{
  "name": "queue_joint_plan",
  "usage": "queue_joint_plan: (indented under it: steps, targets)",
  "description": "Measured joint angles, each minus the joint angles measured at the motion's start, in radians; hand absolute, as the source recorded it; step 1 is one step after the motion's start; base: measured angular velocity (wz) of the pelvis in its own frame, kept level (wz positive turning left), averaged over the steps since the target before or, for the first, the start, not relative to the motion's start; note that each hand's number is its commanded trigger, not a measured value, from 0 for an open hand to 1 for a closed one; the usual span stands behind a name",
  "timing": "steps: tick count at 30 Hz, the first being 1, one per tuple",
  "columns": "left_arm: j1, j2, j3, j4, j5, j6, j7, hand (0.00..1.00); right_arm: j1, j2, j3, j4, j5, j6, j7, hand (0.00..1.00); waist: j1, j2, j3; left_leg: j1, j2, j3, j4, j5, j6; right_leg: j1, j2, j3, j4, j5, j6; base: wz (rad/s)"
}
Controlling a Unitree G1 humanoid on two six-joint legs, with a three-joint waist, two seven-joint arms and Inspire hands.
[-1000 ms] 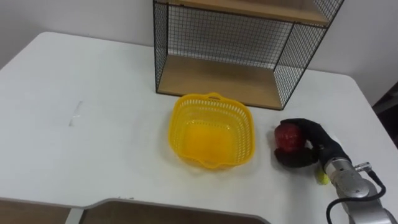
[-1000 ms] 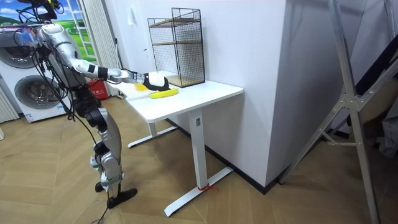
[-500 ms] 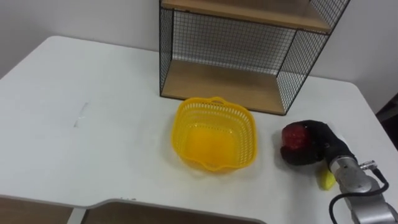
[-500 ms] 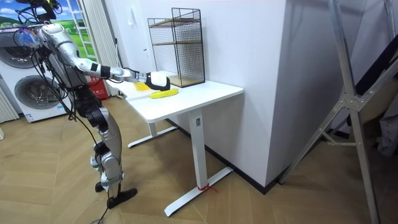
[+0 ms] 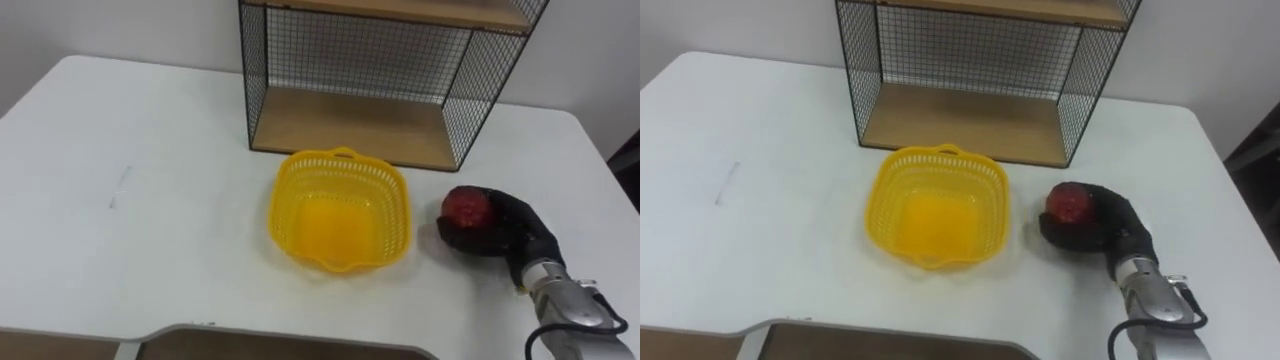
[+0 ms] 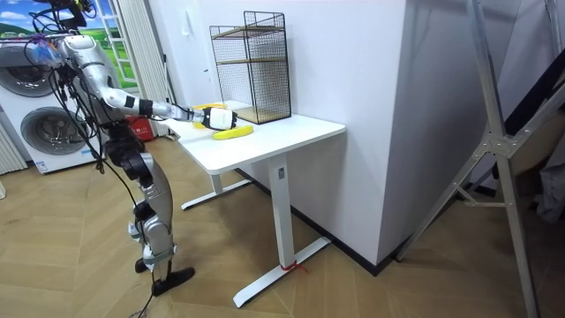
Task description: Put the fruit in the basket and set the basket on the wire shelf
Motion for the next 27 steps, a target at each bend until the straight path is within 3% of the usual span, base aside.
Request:
queue_joint_plan:
  steps: [3, 5, 16, 22, 27]
  targets:
    - [0.007, -0.012, -0.001, -0.001, 0.001, -0.003, 0.022, 0.0, 0.016, 0.04, 0.002, -0.083, 0.022, 0.001, -0.001, 1.0, 0.001, 0.017, 0.0012, 0.0, 0.0, 0.003, 0.004, 0.0, 0.0, 0.0, 0.0, 0.008, -0.001, 0.0, 0.0, -0.03]
    - [0.009, -0.017, 0.0, -0.001, 0.001, -0.007, 0.028, 0.0, 0.016, 0.042, 0.002, -0.119, 0.046, 0.0, -0.001, 1.0, 0.001, 0.019, 0.0027, -0.001, 0.0, 0.003, 0.004, 0.0, 0.0, 0.0, 0.0, 0.008, -0.001, 0.0, 0.0, -0.02]
    - [0.01, -0.021, -0.001, 0.001, -0.001, -0.01, 0.04, 0.0, 0.015, 0.051, 0.004, -0.317, 0.155, 0.001, 0.0, 1.0, 0.007, 0.008, -0.0003, 0.004, -0.001, 0.007, 0.004, 0.0, 0.0, 0.001, 0.002, 0.021, -0.001, 0.0, 0.001, -0.01]
    - [0.012, -0.019, -0.037, 0.001, 0.0, -0.018, 0.037, 0.0, 0.013, 0.051, 0.026, -0.441, 0.149, 0.0, 0.0, 1.0, 0.007, 0.009, 0.0018, 0.005, 0.0, 0.009, -0.005, 0.0, 0.0, -0.003, 0.004, 0.022, 0.0, 0.0, 0.001, 0.0]
    - [0.007, -0.02, -0.046, 0.001, -0.001, -0.029, 0.033, 0.0, 0.013, 0.051, 0.042, -0.48, 0.097, 0.0, 0.009, 1.0, 0.017, 0.002, -0.0021, -0.008, 0.0, 0.01, -0.002, 0.0, 0.0, -0.021, 0.005, 0.022, 0.011, 0.0, 0.001, -0.01]
